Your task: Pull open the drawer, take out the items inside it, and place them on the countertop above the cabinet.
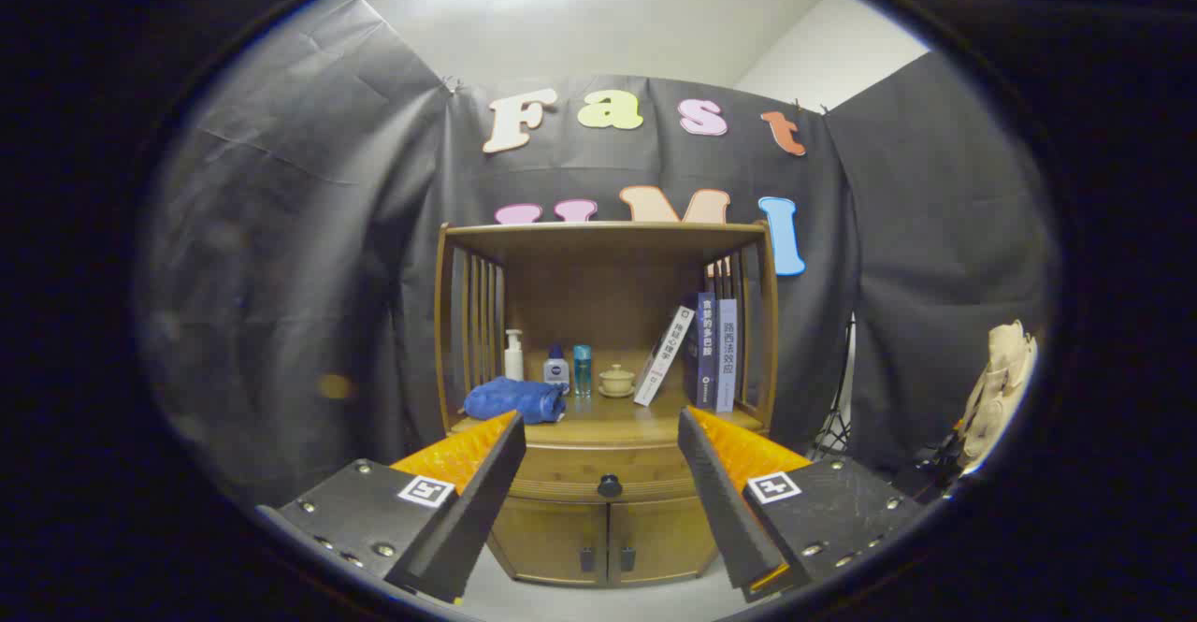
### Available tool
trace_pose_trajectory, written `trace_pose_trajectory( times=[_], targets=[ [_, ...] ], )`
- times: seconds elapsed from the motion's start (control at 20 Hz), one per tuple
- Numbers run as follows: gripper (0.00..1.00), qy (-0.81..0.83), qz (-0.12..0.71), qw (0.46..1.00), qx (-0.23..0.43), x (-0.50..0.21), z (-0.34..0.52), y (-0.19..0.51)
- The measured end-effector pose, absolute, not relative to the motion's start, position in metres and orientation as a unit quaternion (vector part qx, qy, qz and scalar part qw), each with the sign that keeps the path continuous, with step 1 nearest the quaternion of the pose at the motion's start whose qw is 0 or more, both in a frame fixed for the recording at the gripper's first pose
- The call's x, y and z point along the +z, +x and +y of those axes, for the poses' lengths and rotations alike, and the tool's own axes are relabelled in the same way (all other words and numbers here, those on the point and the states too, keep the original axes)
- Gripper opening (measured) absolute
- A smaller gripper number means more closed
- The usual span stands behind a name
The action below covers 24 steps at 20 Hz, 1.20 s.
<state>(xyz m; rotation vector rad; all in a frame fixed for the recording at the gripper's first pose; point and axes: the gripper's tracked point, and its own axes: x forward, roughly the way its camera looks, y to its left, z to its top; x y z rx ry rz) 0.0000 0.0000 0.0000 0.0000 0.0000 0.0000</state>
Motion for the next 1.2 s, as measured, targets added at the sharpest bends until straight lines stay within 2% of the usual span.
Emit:
trace_pose_trajectory(
  times=[1.2],
  targets=[
    [0.98,0.007,0.002,1.000,-0.017,-0.019,-0.016,0.008]
  ],
)
